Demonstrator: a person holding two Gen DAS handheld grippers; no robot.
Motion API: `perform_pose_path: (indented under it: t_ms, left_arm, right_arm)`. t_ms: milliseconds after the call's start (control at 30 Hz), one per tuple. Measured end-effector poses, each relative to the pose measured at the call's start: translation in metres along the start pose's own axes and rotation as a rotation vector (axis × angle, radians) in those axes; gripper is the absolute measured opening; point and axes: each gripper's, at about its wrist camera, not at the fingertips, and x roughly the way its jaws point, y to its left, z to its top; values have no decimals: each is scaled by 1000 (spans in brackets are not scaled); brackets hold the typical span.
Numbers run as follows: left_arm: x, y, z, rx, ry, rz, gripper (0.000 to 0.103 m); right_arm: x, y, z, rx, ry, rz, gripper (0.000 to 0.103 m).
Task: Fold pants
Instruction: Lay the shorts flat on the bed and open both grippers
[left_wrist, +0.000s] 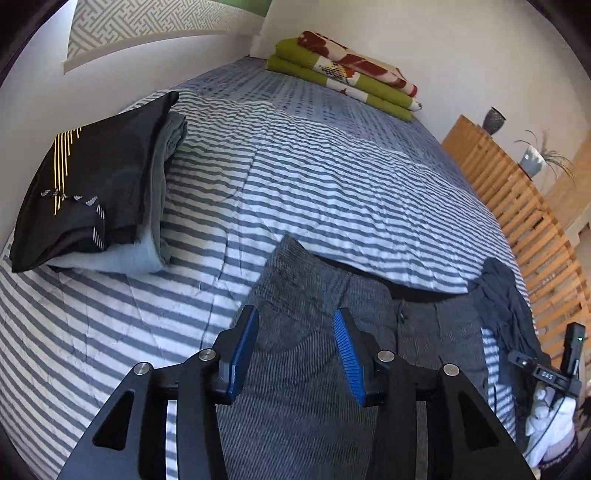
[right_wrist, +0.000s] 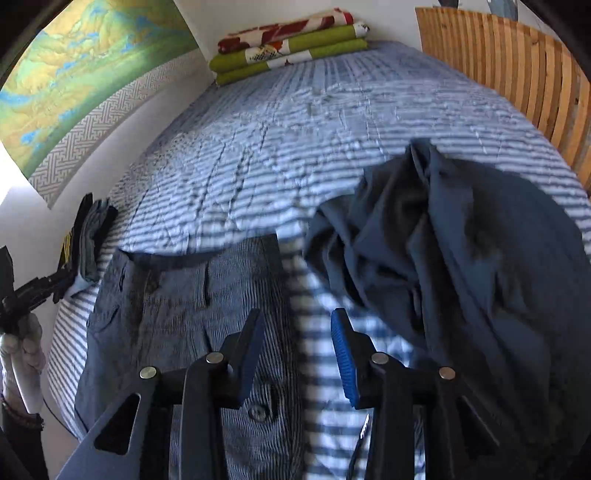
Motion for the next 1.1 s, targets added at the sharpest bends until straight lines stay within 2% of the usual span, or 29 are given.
perform_pose_path:
  t_ms: [133,233,367,567,600,633,700,767,833,867,900,933,967,1033,1100]
  left_arm:
    - [-46,-17,-57,26,16,-77,46]
    - [-63,-32,-99,40,52,-119,46]
    - [-67,-68,-151,115,109,-157,46]
    - [-57,-127,-209,213,184,-269,46]
    - [-54,-136,-217,234,203,-281,46]
    - [-50,-144,-227,252,228,-293,46]
    - [-39,-156,-247,308,301,-287,46]
    - [-32,-163,-263,363,338,-250,46]
    - [-32,-163,-267,364,343,-221,46]
    - [-36,-162,-265,345,342,-229,46]
    - [-41,-164,-261,332,335,-244,46]
    - [-48,-168,-257,336,317,-251,46]
    - [-54,-174,-255,357,298,-252,46]
    - [-63,-188,-250,406,265,-253,46]
    - [-61,-199,-245,410,263,-267,46]
  right_arm:
    - [-8,5,-54,-31,89,20,34]
    - [-22,17,-88,-55,125,62,34]
    - [-43,26,-127,-52,167,112,35]
    - [-54,39,-168,-87,272,107,35]
    - [-54,41,-175,-131,283,91,33]
    - [-54,44,-181,-173,284,68,19]
    - [-53,38,-191,-193,286,12,16]
    - [-50,27,-195,-162,316,-3,16]
    - [-55,22,-192,-143,307,52,18]
    - [-60,22,-188,-129,295,83,19]
    - [-67,21,-181,-114,277,123,23]
    - [-73,21,-174,-101,252,157,33]
    - [-79,20,-166,-90,216,172,37]
    - [-86,17,-146,-70,157,175,37]
    - [-83,15,-120,-60,105,170,37]
